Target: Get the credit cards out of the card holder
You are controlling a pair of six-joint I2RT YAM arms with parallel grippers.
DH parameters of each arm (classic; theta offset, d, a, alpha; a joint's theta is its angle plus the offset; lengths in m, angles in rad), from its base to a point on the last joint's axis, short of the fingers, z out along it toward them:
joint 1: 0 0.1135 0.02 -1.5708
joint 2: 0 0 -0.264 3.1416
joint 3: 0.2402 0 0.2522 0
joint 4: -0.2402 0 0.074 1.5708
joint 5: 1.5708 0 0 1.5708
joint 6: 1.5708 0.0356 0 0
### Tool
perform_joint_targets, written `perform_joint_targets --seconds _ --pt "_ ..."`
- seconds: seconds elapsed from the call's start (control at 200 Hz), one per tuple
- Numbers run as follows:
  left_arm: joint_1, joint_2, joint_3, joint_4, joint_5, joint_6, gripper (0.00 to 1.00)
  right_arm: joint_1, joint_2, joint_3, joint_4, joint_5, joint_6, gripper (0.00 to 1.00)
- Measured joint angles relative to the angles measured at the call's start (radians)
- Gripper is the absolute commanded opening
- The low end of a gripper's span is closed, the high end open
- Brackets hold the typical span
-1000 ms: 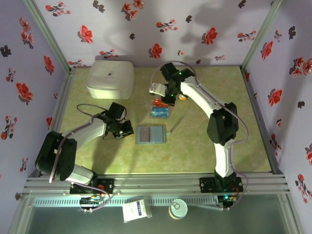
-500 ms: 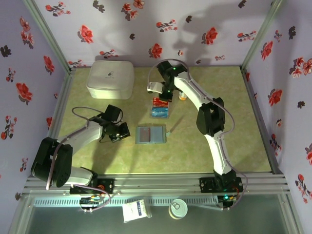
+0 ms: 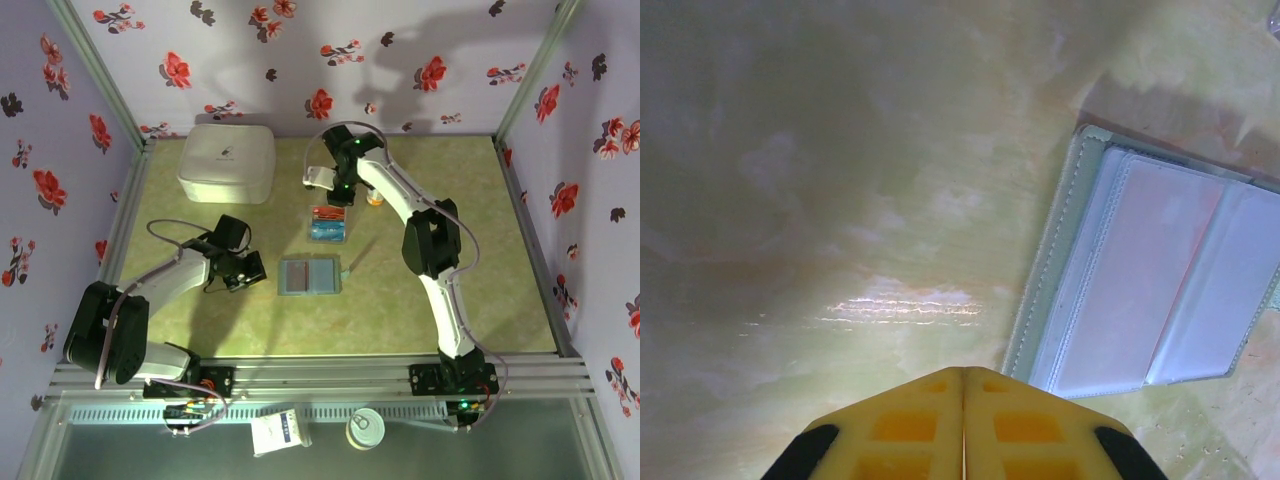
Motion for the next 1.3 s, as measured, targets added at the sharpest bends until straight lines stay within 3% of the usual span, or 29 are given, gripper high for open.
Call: perform_joint_targets --seconds 0.195,0.425,0.545,0.75,0.925,1.3 --pt "0.001 0.003 0.0 0.004 0.002 0.0 0.07 -0.003 -0.045 -0.107 0.085 0.01 0.062 0.17" --pt "0.002 0.029 0.0 0.03 0.021 -0.001 0.07 0.003 -0.213 -0.348 0.255 0.021 0.255 0.23" --pt "0.002 0.042 0.0 0.05 0.035 -0.003 0.07 0.018 -0.325 -0.487 0.361 0.042 0.415 0.24" --pt "-0.004 0.077 0.0 0.093 0.058 -0.014 0.07 0.072 -0.486 -0.718 0.525 0.065 0.747 0.16" --pt "-0.033 0.099 0.004 0.114 0.066 -0.032 0.06 0.119 -0.545 -0.816 0.576 0.088 1.046 0.1" --pt "-0.098 0.165 0.021 0.152 0.069 -0.056 0.02 0.206 -0.619 -1.011 0.651 -0.013 1.452 0.18"
